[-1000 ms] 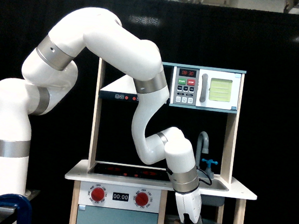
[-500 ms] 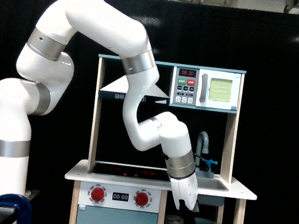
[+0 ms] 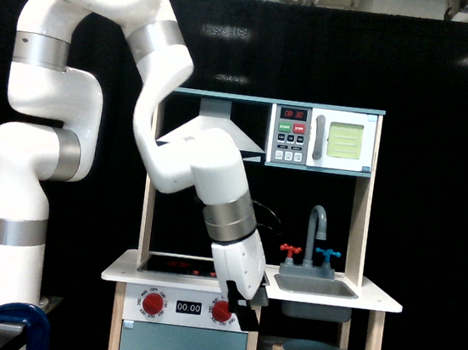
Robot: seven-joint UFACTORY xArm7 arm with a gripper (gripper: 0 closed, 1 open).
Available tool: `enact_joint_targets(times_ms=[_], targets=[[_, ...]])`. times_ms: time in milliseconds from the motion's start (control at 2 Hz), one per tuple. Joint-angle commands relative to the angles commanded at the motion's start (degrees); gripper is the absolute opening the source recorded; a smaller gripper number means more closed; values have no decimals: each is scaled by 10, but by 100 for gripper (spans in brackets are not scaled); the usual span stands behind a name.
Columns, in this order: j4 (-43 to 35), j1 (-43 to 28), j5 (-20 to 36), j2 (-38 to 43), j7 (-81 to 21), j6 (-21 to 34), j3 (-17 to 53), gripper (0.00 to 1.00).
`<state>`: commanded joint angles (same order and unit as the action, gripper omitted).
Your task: Put the bowl inside the kitchen cabinet
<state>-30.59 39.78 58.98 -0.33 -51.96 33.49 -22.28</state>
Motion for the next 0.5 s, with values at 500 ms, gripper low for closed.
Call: enact_joint_targets(times_ms=[500], targets=[[-4,84,-152,-84,-31,159,137,100]])
